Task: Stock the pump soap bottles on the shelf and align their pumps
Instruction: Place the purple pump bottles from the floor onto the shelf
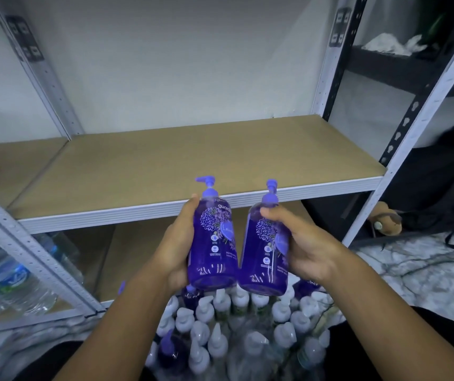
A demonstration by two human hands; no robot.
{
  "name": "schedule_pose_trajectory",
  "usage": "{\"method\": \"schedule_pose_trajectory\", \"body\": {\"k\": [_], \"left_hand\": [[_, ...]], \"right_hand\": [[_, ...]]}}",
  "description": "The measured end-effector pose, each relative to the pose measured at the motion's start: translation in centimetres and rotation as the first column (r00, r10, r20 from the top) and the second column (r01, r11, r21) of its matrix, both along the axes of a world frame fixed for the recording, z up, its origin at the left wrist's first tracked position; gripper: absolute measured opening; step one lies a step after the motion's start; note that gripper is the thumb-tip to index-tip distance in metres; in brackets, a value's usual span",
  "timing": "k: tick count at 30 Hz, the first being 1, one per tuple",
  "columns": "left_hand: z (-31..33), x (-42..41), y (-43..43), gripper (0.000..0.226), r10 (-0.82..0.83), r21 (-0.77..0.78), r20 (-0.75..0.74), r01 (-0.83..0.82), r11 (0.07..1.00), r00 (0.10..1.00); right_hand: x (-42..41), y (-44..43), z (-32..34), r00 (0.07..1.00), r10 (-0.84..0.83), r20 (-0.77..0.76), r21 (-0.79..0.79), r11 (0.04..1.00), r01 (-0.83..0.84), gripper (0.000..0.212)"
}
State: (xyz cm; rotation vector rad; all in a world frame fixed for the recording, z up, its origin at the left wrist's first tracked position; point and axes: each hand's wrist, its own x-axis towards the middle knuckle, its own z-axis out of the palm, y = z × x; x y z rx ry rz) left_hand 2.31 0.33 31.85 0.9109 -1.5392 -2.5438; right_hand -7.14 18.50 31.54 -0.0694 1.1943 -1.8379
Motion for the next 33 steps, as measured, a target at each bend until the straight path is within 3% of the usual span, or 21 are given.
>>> {"method": "schedule_pose_trajectory", "body": {"k": [3,6,16,21,26,29,33], "left_hand": [[0.4,0.6,0.0,0.06,-0.062,0.031,-0.019,0.062,0.998,0.998],[0.6,1.1,0.0,0.068,-0.089,0.025,-0.05,0.091,0.996,0.995],[0.8,2.4,1.4,0.058,-0.091,0.03,-0.166,0.098,0.995,0.982],[0.6,2.4,1.9,0.055,-0.138,0.081,-0.152,0.152,0.985,0.979],[0.0,2.1,2.0,0.085,-0.094,0.085,-0.194,0.112,0.99,0.976],[0.0,1.5,2.1,0.071,-0.062,0.053,-0.228,0.076,0.996,0.972],[0.4,0.7,2.3,0.066,-0.047,0.048,-0.231,0.06,0.997,0.972]], "right_hand": [[0.3,0.8,-0.2,0.996,0.076,-0.037,0.026,0.997,-0.075,0.047],[1.0,1.2,-0.3,0.988,0.086,-0.126,0.081,0.994,-0.076,0.042],[2.1,1.1,-0.5,0.936,-0.164,-0.31,0.05,0.981,0.189,0.07],[2.8,0.9,0.2,0.931,-0.151,-0.331,0.045,0.984,0.175,0.048],[2.3,1.4,0.5,0.902,-0.134,-0.41,0.059,0.983,0.173,0.048],[2.2,1.7,1.0,0.878,-0.13,-0.46,0.079,0.979,0.186,0.032],[1.6,1.9,1.3,0.866,-0.174,-0.468,0.101,0.964,0.248,0.032]]}}
